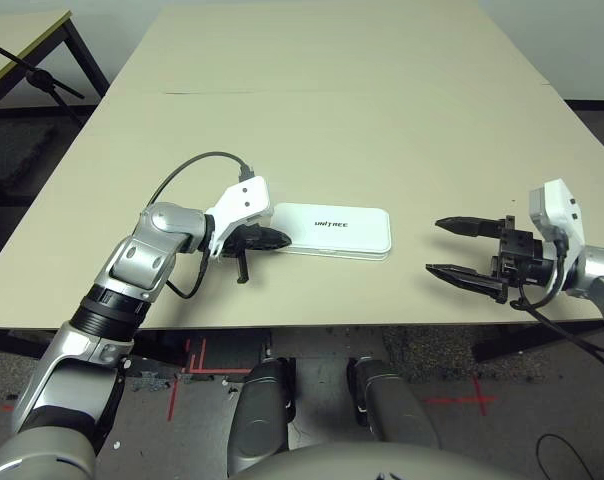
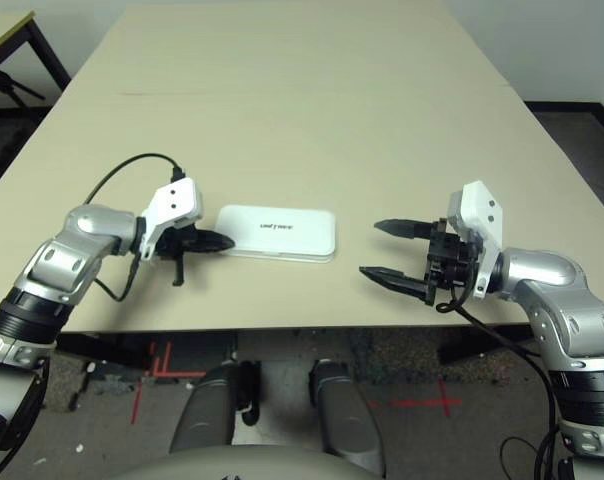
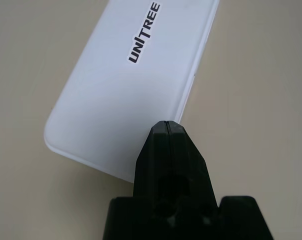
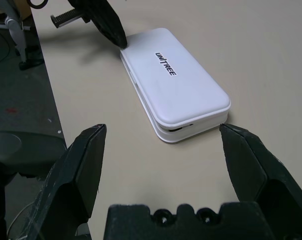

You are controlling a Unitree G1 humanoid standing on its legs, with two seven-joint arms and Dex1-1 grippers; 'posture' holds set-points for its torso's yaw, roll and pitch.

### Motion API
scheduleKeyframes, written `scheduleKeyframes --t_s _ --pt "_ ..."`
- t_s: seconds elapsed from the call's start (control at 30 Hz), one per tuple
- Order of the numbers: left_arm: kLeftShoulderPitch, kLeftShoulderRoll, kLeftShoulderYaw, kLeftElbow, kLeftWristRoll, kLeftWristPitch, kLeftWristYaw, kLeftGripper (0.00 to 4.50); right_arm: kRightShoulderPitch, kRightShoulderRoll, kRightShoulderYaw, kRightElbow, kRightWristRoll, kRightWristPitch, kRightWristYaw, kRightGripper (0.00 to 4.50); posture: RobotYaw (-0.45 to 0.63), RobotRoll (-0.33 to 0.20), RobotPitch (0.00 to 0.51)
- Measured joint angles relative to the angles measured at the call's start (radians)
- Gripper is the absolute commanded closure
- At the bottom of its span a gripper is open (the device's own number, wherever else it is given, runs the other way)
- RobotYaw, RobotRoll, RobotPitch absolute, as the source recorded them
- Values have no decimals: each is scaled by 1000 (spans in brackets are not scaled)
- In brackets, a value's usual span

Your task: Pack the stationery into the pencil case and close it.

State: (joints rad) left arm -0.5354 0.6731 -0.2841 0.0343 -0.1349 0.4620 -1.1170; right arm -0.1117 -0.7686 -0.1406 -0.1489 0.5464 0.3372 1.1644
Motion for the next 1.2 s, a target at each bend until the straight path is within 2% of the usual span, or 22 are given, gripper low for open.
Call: scheduleKeyframes --t_s 0.5,0.6,0.67,0.8,0.93,1.1,1.2 --pt "6 3 -19 -59 27 56 34 4477 -5 14 11 -3 -1 -8 -5 0 -128 0 146" --pt "55 -41 38 -58 -1 10 59 3916 -27 46 11 3 -3 -20 -34 0 -123 0 149" --pt "102 -87 80 -59 -49 -13 77 3234 -43 81 9 15 -4 -24 -73 0 -117 0 149" --pt "147 -153 264 -76 -176 -47 144 1610 -92 155 -16 72 -10 -38 -179 0 -95 0 151" --pt "149 -171 432 -74 -233 -78 259 15 -160 209 -57 175 -55 -82 -322 0 -72 0 151" --pt "151 -181 601 35 -250 -151 423 15 -293 263 -98 432 -194 -231 -581 0 -51 0 147" --pt "185 -172 661 83 -244 -213 474 15 -353 266 -139 582 -245 -318 -705 0 -44 0 147"
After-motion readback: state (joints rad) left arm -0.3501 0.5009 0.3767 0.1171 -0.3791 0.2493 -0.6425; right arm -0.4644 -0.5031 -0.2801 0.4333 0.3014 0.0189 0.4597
